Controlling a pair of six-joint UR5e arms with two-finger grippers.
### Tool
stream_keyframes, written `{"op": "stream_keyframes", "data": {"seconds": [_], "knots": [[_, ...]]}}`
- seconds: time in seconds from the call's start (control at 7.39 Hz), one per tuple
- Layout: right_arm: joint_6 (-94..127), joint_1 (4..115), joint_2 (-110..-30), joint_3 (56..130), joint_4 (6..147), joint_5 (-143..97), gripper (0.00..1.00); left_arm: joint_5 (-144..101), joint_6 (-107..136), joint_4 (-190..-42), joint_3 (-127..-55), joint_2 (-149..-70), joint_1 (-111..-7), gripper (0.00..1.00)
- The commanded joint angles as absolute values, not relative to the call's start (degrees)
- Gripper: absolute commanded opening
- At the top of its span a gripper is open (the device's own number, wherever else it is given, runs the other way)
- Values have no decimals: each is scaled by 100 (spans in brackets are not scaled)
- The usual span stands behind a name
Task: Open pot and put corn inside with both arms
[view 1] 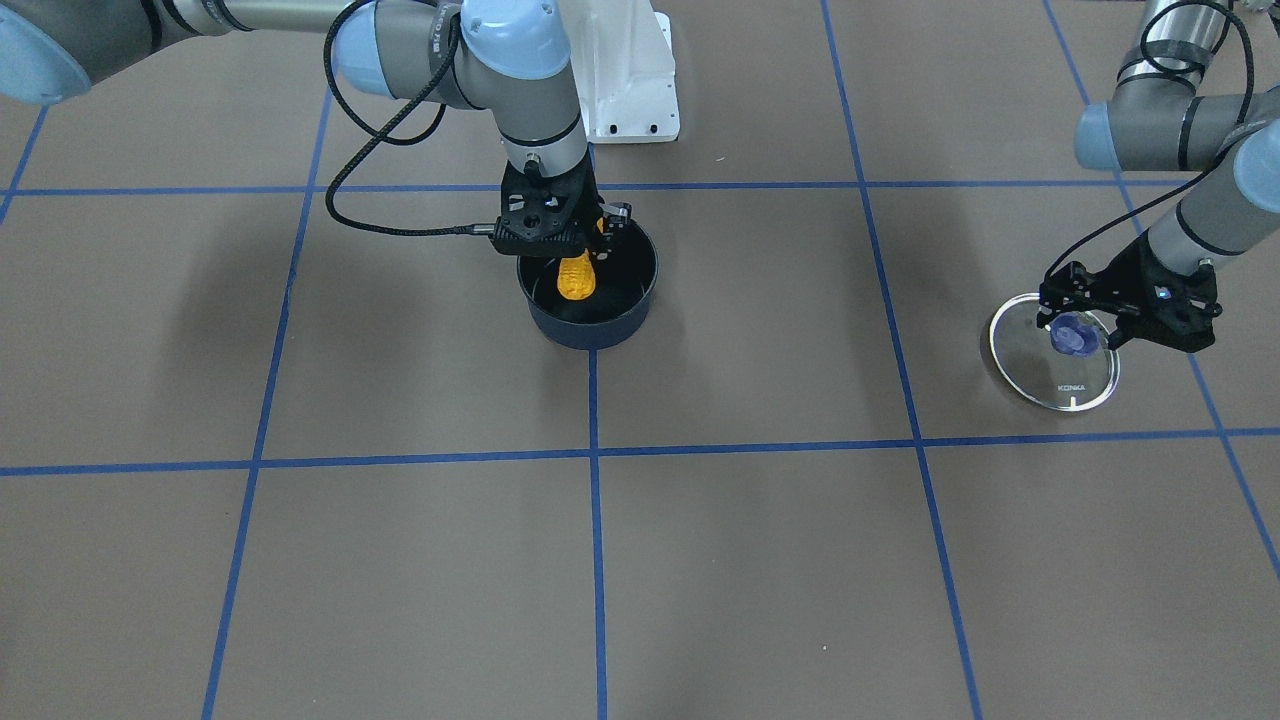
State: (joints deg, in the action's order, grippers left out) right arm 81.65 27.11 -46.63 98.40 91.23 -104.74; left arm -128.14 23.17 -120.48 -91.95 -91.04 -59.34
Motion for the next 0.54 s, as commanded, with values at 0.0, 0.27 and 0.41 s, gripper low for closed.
{"op": "stream_keyframes", "data": {"seconds": [0.0, 0.27, 0.41], "knots": [[7764, 2881, -4719, 10028, 9132, -10450, 100, -13206, 2285, -12015, -9237, -9166, -6002, 97], [6791, 3591, -5095, 10220, 9132, -10608, 100, -13646, 2242, -11988, -9237, -9211, -6580, 97], [6002, 4047, -5341, 10222, 9123, -10948, 100, -14076, 2198, -11997, -9246, -9211, -6992, 97]]}}
